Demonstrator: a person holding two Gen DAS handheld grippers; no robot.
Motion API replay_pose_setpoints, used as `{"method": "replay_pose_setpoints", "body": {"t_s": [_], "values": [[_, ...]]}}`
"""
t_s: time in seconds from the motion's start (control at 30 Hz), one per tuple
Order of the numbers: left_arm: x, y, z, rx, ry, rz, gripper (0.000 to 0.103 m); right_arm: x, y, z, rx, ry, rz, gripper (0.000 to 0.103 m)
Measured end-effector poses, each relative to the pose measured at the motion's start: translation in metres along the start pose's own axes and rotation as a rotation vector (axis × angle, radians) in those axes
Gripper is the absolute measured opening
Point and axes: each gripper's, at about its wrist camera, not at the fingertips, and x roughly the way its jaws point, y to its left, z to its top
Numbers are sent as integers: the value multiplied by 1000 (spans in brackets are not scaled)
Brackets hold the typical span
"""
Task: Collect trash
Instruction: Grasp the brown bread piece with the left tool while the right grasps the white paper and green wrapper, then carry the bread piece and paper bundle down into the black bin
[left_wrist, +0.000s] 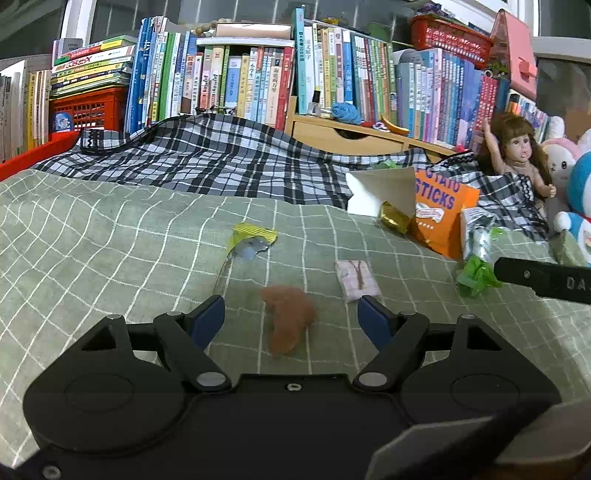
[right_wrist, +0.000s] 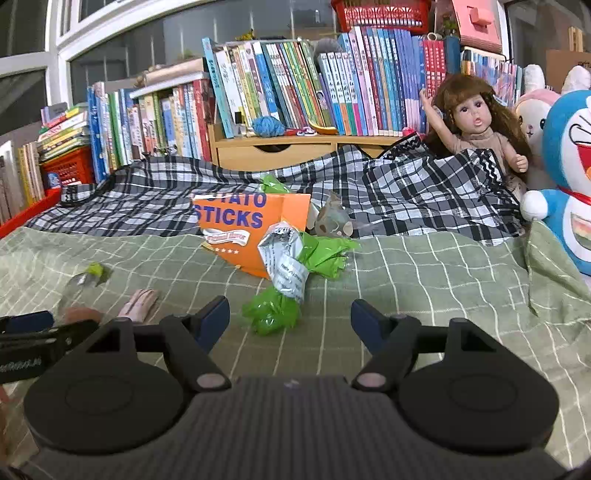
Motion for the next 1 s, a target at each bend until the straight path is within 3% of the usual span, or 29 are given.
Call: {"method": "replay_pose_setpoints", "body": {"t_s": [0.2, 0.43, 0.47, 0.67, 1.0], "values": [[10, 2, 0, 14, 21, -5, 75, 23, 2, 11, -1, 17, -14, 81], [11, 2, -2, 15, 10, -7, 52, 47, -3, 22, 30, 41, -30, 78], [11, 2, -3, 12, 9, -6, 48, 50, -3, 23, 31, 45, -33, 75], [10, 4, -3, 10, 10, -11, 22, 54, -2, 20, 50, 77, -5, 38], [-8, 4, 1, 32, -31, -44, 18, 19, 11, 10, -19, 35, 37, 36]]}}
